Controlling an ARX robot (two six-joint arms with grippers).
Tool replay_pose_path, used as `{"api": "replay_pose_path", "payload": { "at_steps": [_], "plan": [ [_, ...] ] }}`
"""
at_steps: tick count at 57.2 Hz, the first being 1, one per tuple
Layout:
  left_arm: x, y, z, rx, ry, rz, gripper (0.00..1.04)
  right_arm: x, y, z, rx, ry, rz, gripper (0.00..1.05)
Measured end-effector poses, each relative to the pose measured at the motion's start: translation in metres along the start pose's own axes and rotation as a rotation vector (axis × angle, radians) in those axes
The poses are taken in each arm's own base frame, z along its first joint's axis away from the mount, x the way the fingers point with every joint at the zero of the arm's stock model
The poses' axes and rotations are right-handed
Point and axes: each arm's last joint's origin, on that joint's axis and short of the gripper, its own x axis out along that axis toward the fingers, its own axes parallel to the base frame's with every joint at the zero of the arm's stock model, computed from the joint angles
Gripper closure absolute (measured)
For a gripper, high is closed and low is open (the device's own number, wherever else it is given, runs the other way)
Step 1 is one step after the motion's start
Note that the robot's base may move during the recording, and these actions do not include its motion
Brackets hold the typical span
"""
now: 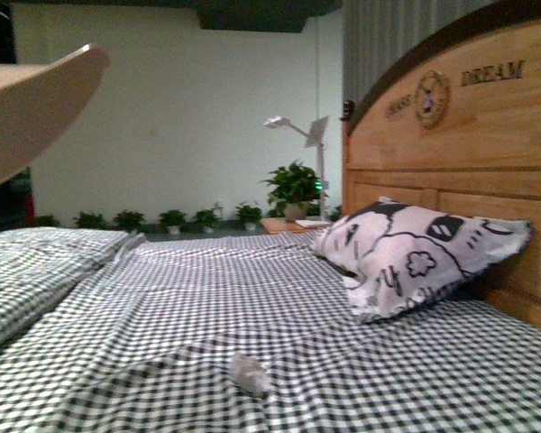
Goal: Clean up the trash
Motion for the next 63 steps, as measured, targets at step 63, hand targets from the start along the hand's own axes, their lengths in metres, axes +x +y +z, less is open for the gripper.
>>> {"api": "replay_pose_path", "payload": {
  "at_steps": [63],
  "plan": [
    [0.066,0.040,-0.006,0.134,0.279,-0.261,0.77,0.000,0.000,0.000,0.000,-0.001,-0.002,0.85]
  ]
}}
